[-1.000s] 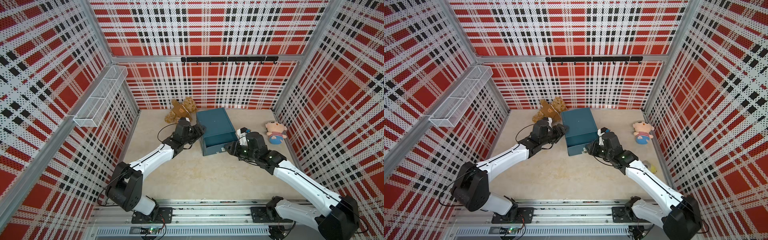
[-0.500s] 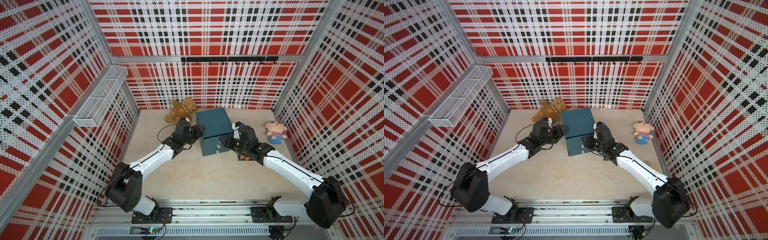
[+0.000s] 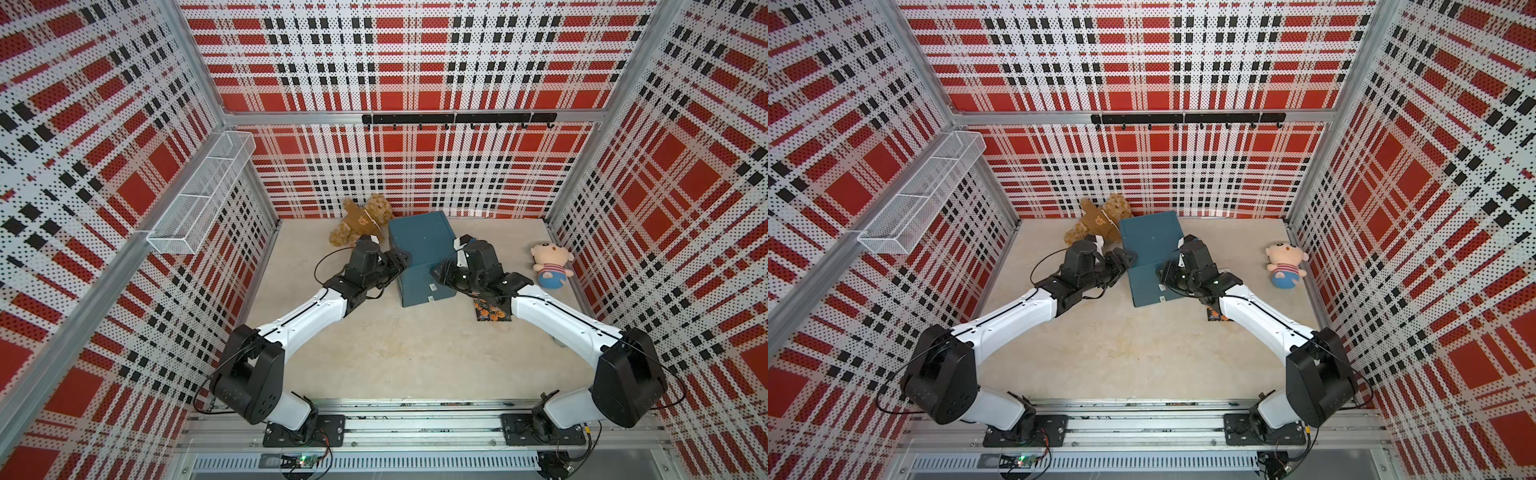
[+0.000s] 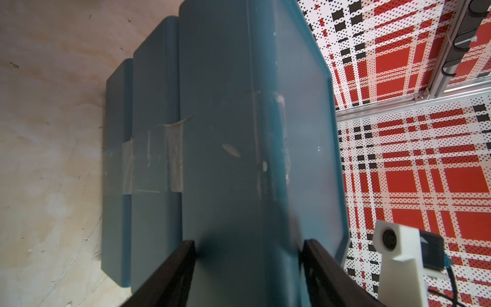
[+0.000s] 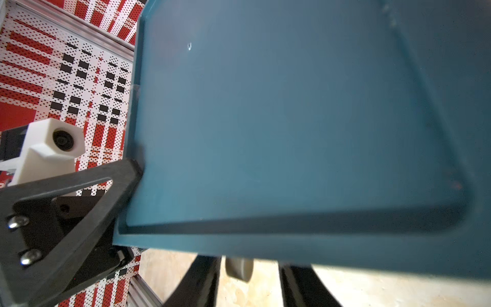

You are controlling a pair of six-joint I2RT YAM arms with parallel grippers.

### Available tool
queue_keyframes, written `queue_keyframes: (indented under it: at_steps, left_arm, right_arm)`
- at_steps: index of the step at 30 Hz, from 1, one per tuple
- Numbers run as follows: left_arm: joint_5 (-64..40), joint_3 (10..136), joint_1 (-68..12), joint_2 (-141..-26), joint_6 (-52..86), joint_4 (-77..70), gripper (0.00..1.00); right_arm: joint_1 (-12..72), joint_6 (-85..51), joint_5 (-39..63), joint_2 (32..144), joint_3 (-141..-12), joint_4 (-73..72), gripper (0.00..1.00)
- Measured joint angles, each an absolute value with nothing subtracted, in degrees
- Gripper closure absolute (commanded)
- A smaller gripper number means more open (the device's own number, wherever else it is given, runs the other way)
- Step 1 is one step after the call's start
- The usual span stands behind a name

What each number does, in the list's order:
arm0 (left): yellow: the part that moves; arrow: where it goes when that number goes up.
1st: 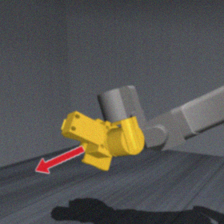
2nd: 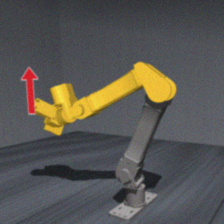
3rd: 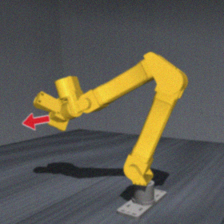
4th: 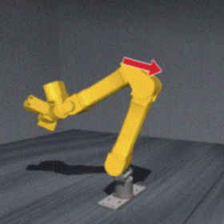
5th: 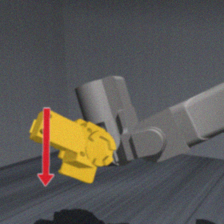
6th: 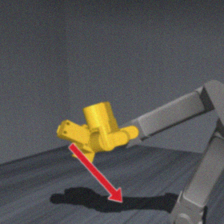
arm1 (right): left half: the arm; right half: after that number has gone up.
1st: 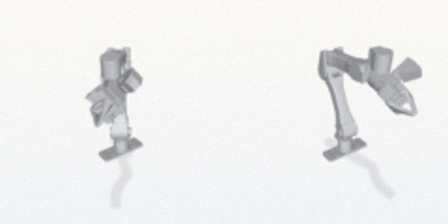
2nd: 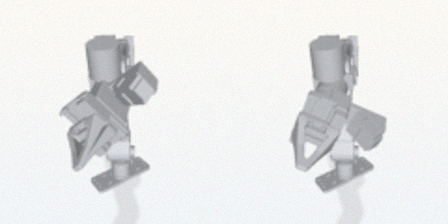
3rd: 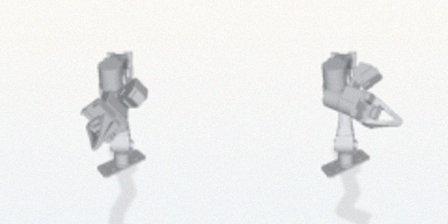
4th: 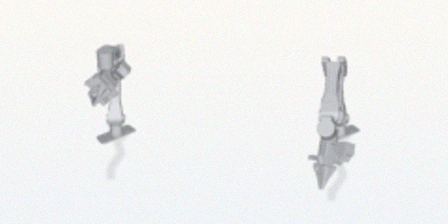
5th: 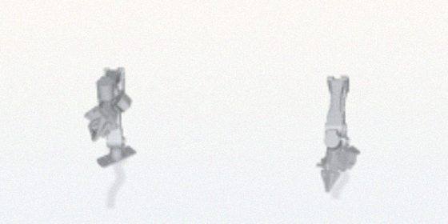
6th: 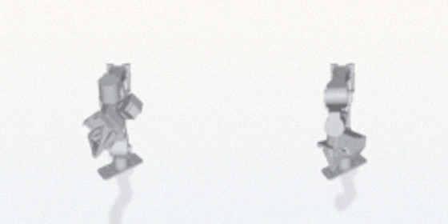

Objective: Take the seed bags out of the drawer
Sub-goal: Close the drawer in the storage box.

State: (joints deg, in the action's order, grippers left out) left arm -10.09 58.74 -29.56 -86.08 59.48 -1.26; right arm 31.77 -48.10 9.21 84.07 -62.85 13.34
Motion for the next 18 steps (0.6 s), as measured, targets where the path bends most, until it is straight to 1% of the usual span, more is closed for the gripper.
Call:
queue_keyframes:
  at_steps: [4,5,11,14,18]
  left_arm:
    - [-10.2,58.7,-29.5,-86.1,59.5,-1.3,0.32]
    - [-10.2,58.7,-29.5,-86.1,59.5,-1.3,0.32]
    - [-10.9,58.7,-29.0,-86.1,59.1,-1.2,0.32]
    - [-11.2,58.7,-28.9,-86.1,59.0,-1.2,0.32]
    - [-11.5,58.7,-28.8,-86.1,58.9,-1.2,0.32]
  right_arm:
    - [31.8,-48.1,9.1,81.6,-58.7,11.4,0.58]
    - [31.8,-48.1,9.1,79.9,-56.6,11.2,0.56]
    - [32.2,-56.8,9.1,70.5,-45.0,7.7,0.50]
    - [33.8,-61.4,8.0,69.7,-41.4,4.7,0.46]
    - [37.1,-67.7,5.7,70.6,-37.3,-1.5,0.46]
